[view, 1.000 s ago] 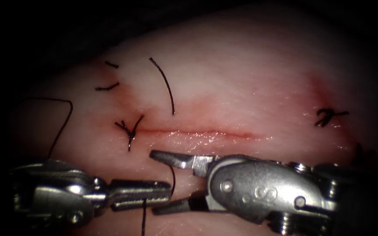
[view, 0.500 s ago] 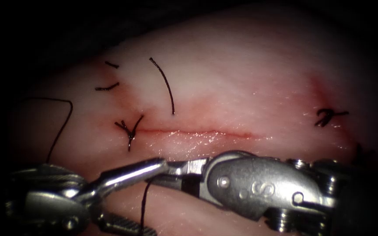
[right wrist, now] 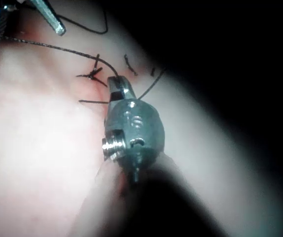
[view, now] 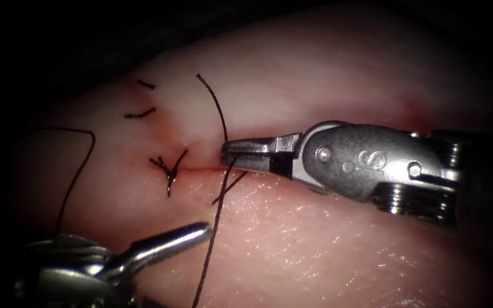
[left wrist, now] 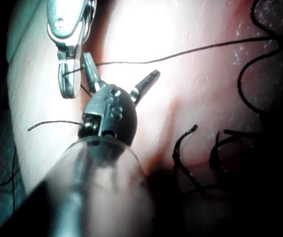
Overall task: Wound Closure
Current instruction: Grab the suture with the right hand and regrasp with the left.
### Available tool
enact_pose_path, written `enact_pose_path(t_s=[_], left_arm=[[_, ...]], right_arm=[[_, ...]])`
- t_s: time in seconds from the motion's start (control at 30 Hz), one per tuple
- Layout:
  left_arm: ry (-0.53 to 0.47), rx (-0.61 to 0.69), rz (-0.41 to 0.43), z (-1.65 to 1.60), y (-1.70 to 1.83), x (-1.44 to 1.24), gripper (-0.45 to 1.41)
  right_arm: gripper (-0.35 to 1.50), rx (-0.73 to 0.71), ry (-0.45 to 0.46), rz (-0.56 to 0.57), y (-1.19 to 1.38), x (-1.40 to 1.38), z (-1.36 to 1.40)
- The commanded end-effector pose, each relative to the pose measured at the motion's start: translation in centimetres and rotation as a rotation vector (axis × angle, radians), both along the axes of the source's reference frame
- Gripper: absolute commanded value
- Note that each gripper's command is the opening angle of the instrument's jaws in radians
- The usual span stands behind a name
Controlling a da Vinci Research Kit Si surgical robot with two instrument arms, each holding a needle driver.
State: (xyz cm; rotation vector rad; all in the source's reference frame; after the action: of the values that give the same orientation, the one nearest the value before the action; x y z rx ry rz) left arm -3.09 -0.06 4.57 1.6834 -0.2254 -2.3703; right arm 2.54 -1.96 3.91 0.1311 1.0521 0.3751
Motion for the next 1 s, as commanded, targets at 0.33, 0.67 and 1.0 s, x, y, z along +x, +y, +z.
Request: enact_pose_path(t_s=[0.33,0.67,1.0], left_arm=[[-0.088,-0.016,0.111,0.16,0.12,-0.06,0.32],[-0.109,-0.083,0.204,-0.06,-0.09,-0.1,0.39],[-0.061,-0.1,0.197,-0.11,-0.23,0.15,0.37]], right_arm=[[-0.35,-0.008,0.001,0.004,0.29,0.04,0.24],[-0.35,-0.008,-0.005,0.012,0.4,0.05,0.36],[-0.35,-0.016,-0.006,0.011,0.35,0.09,0.39]])
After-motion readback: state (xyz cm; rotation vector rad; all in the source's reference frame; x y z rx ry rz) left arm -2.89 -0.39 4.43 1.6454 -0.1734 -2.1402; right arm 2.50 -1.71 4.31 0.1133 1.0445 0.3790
